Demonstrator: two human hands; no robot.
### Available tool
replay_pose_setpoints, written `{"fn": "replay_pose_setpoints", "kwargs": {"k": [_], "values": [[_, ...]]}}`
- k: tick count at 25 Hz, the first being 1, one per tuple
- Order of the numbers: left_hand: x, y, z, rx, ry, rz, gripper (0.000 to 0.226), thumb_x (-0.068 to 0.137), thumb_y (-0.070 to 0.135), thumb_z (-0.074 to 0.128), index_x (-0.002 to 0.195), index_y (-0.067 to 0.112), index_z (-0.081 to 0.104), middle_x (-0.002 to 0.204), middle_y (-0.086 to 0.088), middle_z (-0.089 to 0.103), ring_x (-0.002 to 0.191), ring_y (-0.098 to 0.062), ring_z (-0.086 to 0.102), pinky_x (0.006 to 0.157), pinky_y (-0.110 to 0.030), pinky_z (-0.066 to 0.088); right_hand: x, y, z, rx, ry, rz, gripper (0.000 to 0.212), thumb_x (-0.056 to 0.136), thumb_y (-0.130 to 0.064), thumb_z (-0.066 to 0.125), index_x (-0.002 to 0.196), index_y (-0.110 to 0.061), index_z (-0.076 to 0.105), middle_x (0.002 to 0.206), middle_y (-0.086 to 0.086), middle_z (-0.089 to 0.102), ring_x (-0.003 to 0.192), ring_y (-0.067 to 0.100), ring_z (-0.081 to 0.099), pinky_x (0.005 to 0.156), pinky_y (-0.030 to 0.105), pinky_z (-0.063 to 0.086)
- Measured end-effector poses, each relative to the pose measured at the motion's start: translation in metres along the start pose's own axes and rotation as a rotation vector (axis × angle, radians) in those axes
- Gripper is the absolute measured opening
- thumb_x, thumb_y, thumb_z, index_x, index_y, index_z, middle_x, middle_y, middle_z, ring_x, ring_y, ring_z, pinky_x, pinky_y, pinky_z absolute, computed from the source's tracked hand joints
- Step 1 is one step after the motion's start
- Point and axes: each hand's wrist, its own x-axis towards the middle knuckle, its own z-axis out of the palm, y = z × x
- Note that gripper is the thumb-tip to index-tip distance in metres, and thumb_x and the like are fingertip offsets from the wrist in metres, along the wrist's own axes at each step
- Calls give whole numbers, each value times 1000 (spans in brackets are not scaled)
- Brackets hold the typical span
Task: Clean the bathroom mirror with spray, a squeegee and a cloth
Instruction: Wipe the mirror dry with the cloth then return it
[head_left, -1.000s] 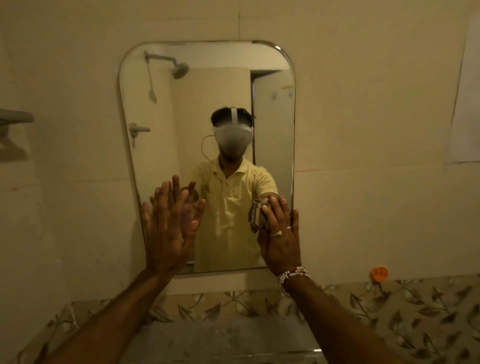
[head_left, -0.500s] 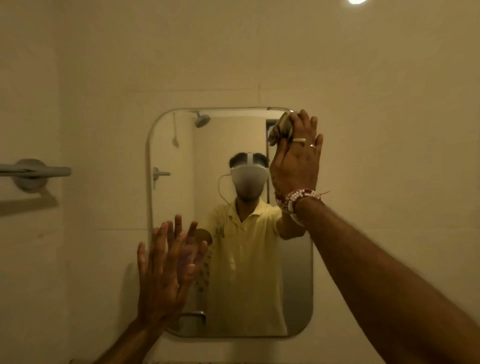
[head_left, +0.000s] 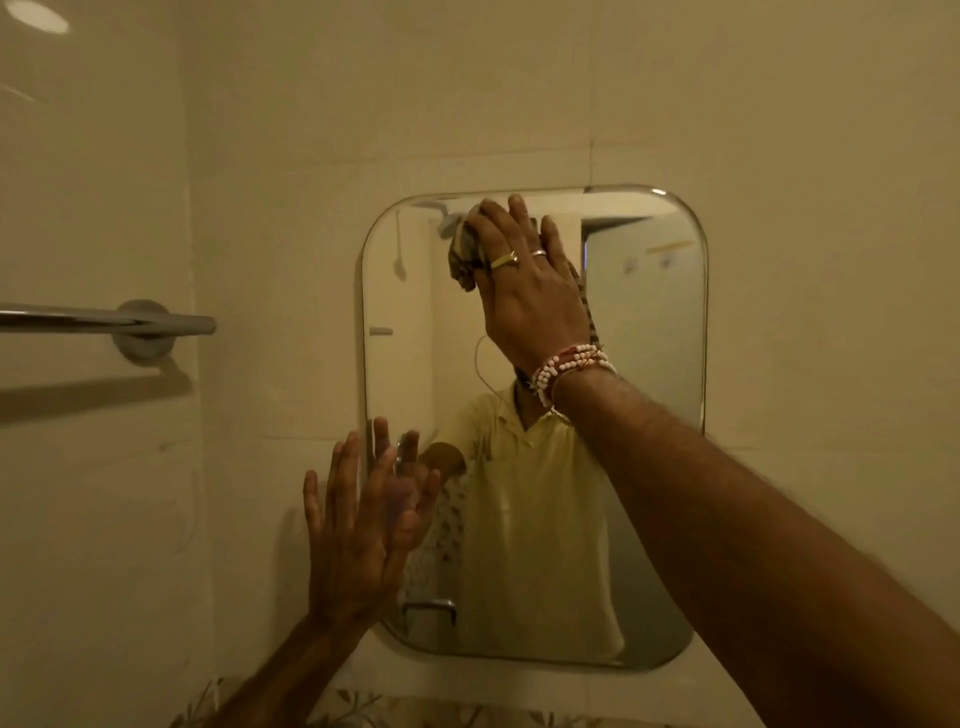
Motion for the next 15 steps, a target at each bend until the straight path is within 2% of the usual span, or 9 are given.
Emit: {"fn": "replay_pose_setpoints", "kwargs": {"k": [3,5,10,13,15], "values": [[4,3,-6,-41,5,-17,67,108,57,20,162,19,32,174,-13,15,162,-32,14,125,-68,8,-42,-16,16,-76,-101,-167,59,96,-19,52,153,-20,34,162,6,33,153,27,22,127,46,9],[0,0,-13,-70,10,-28,65,107,56,23,161,21,31,174,-11,15,162,-31,13,125,-67,7,-86,-33,28,-87,-178,-214,64,95,-22,55,154,-21,30,163,7,29,154,28,19,127,48,10],[-17,-10,-24,-50,5,-13,64,108,56,24,162,22,29,175,-12,13,162,-30,11,125,-68,8,-215,-57,44,-100,-374,-397,64,98,-25,48,158,-18,24,166,11,21,156,31,10,126,51,5],[-15,-4,-24,-53,1,-11,64,108,53,24,161,19,30,174,-14,14,162,-31,12,124,-69,9,-240,-50,39,-130,-432,-481,65,98,-21,48,158,-17,24,167,10,21,156,30,10,126,50,11],[-11,6,-20,-82,-3,1,64,108,53,24,162,19,29,175,-12,11,162,-31,11,125,-68,7,-236,-36,29,-134,-420,-468,66,95,-17,50,157,-18,27,165,9,26,155,29,14,126,50,12]]}}
